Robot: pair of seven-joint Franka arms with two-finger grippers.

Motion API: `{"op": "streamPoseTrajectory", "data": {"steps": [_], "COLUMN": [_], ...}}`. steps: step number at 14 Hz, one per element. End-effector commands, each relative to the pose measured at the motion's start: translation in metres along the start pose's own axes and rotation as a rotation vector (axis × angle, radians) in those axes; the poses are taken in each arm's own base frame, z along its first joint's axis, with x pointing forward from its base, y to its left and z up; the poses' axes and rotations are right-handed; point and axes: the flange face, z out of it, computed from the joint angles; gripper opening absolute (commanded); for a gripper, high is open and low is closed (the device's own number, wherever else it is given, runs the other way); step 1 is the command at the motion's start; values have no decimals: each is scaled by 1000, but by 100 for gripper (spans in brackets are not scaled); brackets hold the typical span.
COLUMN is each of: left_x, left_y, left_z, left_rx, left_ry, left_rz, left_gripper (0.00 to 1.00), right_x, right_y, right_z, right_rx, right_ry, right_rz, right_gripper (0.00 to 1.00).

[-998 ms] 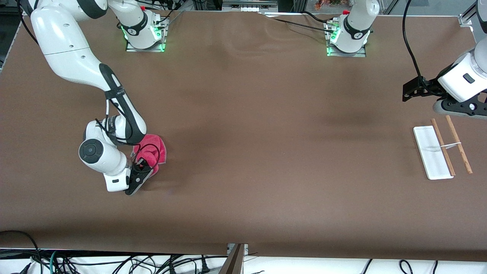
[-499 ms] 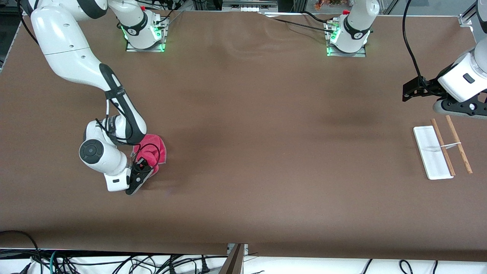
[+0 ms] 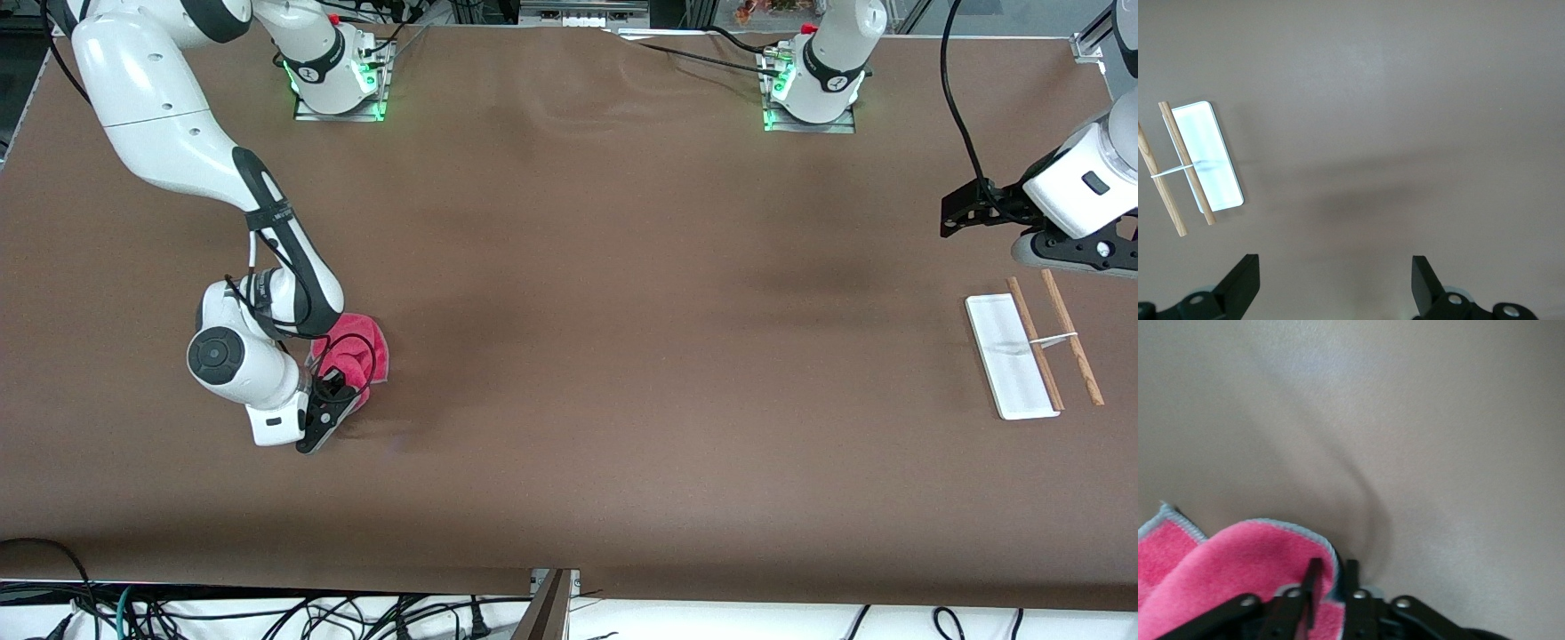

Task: Pass towel and hang on rack
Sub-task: 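Lift the pink towel with the right gripper toward the table middle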

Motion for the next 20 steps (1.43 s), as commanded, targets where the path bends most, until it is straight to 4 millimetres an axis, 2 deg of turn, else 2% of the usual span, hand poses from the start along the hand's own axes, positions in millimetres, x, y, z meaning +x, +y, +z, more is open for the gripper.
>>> {"op": "streamPoseTrajectory", "data": {"steps": [1,4,6,7,11,13,14,15,16,17,19,20], "left_x": [-6,-6,-6,-6,-6,-6,-6,-6,-6,-6,-6,-6], "left_y": [0,0,0,0,1,0,1,1,1,1,0,0], "left_z": [-5,-4,-5,-4,-5,-5,-5,-5,-5,-4,-4,-5], "left_rx": [25,24,23,23,24,24,24,24,24,23,24,24], "left_ry": [1,-1,-1,-1,-1,-1,-1,-1,-1,-2,-2,-1], "left_rz": [13,13,13,14,15,13,15,15,15,15,13,15], "left_gripper": [100,100,100,100,100,100,100,100,100,100,100,100], "right_x": [0,0,2,8,33,54,69,80,98,119,156,172], "right_y": [0,-1,1,-3,10,-5,-20,-33,-56,-84,-142,-173], "right_z": [0,0,-12,-25,-120,-162,-176,-181,-186,-208,-223,-244], "right_rx": [17,20,25,38,130,172,186,193,188,163,146,130], "right_ry": [-19,-20,-28,-22,-16,-33,-46,-65,-77,-67,-71,-54], "right_rz": [26,29,31,31,109,174,223,274,317,374,489,528], "right_gripper": [0,0,0,0,0,0,0,0,0,0,0,0]}}
